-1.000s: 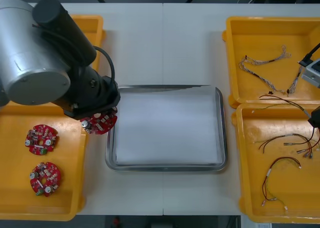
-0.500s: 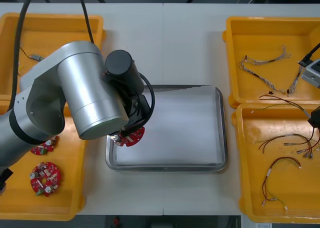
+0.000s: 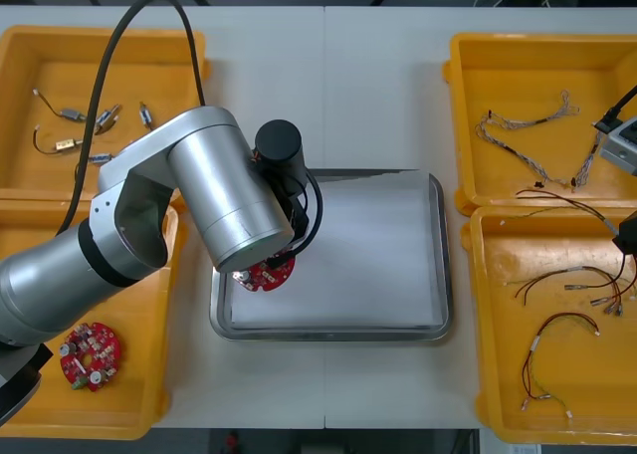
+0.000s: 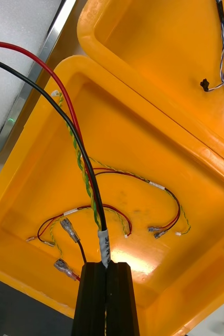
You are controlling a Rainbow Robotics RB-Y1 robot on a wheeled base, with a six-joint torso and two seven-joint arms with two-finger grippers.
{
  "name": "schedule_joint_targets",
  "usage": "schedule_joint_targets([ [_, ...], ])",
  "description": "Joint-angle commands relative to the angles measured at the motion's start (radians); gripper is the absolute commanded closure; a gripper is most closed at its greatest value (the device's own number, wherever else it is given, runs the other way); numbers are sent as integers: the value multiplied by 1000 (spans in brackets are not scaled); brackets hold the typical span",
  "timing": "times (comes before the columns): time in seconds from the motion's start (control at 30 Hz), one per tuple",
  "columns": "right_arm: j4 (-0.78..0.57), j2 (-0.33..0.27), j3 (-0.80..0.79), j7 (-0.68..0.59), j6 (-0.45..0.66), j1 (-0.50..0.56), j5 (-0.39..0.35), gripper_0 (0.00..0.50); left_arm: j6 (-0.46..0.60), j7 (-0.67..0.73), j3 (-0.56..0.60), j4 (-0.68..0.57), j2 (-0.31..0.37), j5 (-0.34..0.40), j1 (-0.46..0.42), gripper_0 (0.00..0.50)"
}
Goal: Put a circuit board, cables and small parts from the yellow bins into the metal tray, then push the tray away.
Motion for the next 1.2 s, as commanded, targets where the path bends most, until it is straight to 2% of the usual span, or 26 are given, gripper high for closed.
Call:
schedule_joint_targets([
  [0.03, -25, -33, 8, 26, 3, -22, 7, 500, -19, -6, -18, 11, -23, 48, -36, 500],
  [0.1, -25, -33, 8, 26, 3, -22, 7, 500, -19, -6, -28, 14, -23, 64, -36, 500],
  [0.43, -25, -33, 8, 26, 3, -22, 7, 500, -50, 12, -87, 16, -23, 39, -35, 500],
  [0.7, -25, -33, 8, 26, 3, -22, 7, 500, -111, 8, -99, 11, -20, -38, 28, 500],
  [1.2, -25, -33, 8, 26, 3, -22, 7, 500, -111, 12, -114, 13, -13, -33, 42, 500],
])
